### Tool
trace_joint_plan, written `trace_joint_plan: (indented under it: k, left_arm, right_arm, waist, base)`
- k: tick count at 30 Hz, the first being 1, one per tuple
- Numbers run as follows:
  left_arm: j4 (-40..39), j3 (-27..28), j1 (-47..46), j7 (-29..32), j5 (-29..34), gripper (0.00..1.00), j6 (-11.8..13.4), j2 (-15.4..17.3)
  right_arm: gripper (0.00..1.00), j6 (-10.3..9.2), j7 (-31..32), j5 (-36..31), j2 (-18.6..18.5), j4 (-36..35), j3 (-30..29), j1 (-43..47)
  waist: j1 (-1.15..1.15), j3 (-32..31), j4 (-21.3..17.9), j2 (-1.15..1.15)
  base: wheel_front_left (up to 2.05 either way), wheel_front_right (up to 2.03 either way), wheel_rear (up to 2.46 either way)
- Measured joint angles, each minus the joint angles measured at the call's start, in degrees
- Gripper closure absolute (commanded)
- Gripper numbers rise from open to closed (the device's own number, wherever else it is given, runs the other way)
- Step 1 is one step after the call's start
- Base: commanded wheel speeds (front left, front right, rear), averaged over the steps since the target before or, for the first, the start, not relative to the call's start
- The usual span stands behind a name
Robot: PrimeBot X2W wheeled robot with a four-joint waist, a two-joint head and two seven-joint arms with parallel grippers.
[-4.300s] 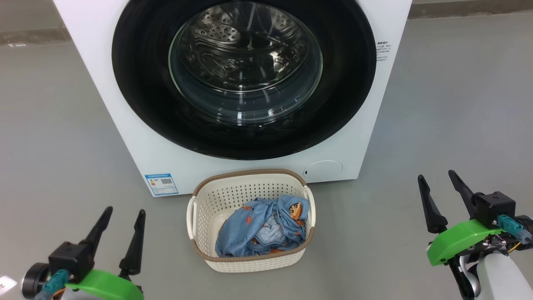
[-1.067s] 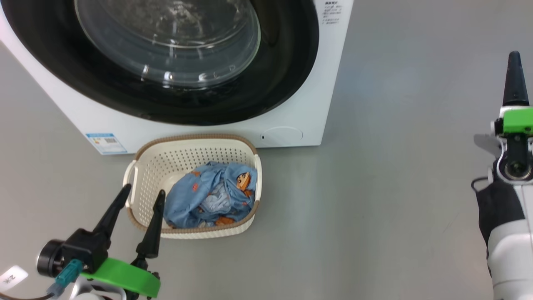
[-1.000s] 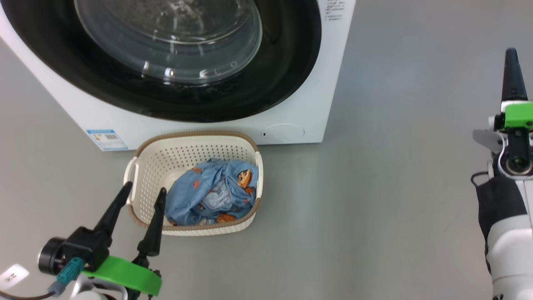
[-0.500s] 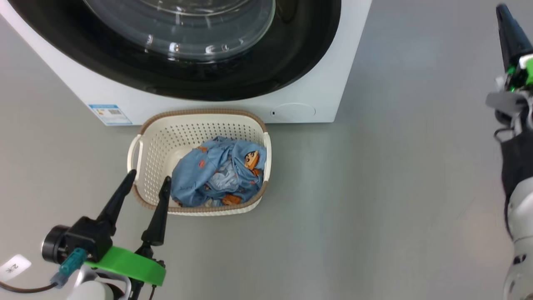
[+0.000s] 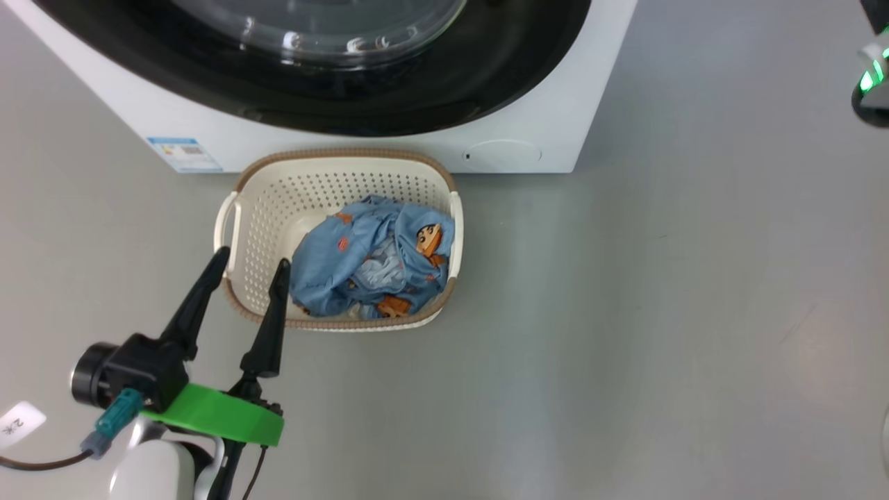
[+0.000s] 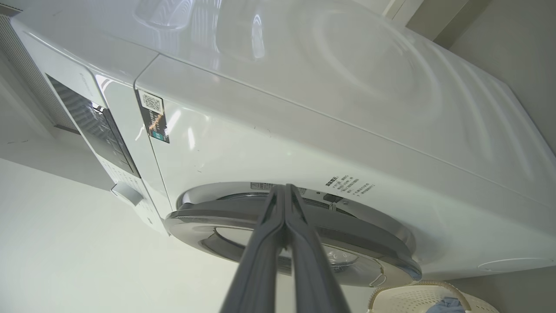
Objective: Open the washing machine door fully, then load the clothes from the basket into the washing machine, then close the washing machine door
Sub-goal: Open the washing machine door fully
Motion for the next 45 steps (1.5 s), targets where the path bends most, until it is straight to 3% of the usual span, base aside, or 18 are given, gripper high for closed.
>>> trace_joint_plan:
  k: [10,18,31,45]
  left_arm:
    - [-1.19,-0.75,-1.75,0.0,-0.63,0.0,0.0,-0.59]
    - [-1.89,-1.25,-3.43,0.0,-2.31,0.0,0.0,-0.89]
    - [-3.91,-3.13,-4.95,-0.01,-4.63,0.0,0.96,-0.94]
    - [-4.76,-5.02,-6.04,-0.01,-6.12,0.0,1.68,-1.03]
  right_arm:
    - [1.0,0.0,6.61,-0.18,-2.23,5.83,-0.79,-8.96]
    - [1.0,0.0,10.91,-2.18,-1.18,8.81,-0.15,-15.38]
    - [1.0,0.0,11.78,-8.4,1.87,11.33,0.23,-20.61]
    - [1.0,0.0,11.78,-13.99,2.82,12.77,-1.18,-23.39]
  waist:
    - [0.0,3.28,2.64,0.0]
    - [0.0,6.32,4.59,0.0]
    - [0.0,9.73,6.63,0.0]
    - [0.0,12.69,8.27,0.0]
  base:
    - [0.0,0.0,0.0]
    - [0.0,0.0,0.0]
    - [0.0,0.0,0.0]
    - [0.0,0.0,0.0]
